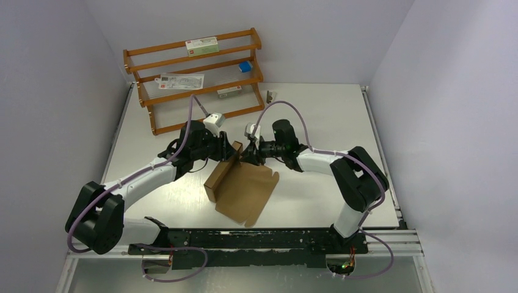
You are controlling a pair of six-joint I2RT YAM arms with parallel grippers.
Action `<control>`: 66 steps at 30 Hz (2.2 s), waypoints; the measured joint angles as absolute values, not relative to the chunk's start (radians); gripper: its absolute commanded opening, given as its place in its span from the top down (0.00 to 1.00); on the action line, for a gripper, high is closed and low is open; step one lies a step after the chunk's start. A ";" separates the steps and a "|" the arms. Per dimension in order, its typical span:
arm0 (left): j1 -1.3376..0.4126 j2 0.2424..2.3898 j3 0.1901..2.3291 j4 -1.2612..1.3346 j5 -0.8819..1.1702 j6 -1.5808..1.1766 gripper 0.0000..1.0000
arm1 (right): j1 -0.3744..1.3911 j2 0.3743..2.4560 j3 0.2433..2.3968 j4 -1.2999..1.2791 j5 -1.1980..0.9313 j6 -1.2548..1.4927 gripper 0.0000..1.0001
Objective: Fold the paper box
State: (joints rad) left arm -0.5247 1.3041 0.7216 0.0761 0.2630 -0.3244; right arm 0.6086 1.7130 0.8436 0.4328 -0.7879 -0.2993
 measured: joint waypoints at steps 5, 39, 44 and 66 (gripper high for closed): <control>-0.520 1.308 0.725 0.074 0.282 -0.312 0.60 | 0.608 1.733 0.868 0.385 -0.741 -0.380 0.95; -0.504 1.317 0.732 0.070 0.338 -0.275 0.62 | 0.610 1.768 0.846 0.542 -0.610 -0.344 0.57; -0.496 1.319 0.732 0.072 0.351 -0.273 0.62 | 0.610 1.795 0.865 0.556 -0.632 -0.330 0.57; -0.487 1.351 0.761 0.063 0.434 -0.287 0.63 | 0.636 1.849 0.869 0.623 -0.646 -0.277 0.77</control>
State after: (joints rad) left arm -0.4866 1.3510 0.7612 0.0628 0.4335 -0.2867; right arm 0.6365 1.8488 0.8692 0.6231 -0.6464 -0.2771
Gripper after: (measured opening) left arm 0.378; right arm 0.317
